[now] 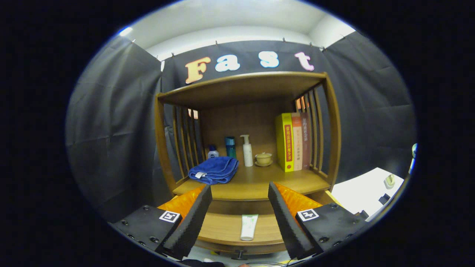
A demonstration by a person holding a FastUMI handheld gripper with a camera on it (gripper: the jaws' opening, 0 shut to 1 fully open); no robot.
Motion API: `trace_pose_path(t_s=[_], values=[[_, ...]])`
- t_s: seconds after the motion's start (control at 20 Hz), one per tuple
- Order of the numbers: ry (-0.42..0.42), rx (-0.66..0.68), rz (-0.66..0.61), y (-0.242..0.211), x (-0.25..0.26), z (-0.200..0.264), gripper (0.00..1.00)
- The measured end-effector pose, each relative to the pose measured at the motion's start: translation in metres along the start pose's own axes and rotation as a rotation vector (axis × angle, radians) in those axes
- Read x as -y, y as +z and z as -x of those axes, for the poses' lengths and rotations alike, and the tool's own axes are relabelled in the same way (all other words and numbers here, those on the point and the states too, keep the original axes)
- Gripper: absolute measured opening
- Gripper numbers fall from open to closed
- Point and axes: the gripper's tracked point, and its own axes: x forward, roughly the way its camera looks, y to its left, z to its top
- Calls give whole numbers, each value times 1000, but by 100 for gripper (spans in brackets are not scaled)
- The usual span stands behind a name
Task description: Pull open the drawer, take out the items inside it, and place them on the countertop above the cabinet.
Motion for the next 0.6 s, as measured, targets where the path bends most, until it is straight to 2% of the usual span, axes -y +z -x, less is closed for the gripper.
trace_pose_path(t_s=[0.3,0.6], values=[[-43,-432,30,-104,14,-58,99],[-61,-696,93,-193,13,-95,99]])
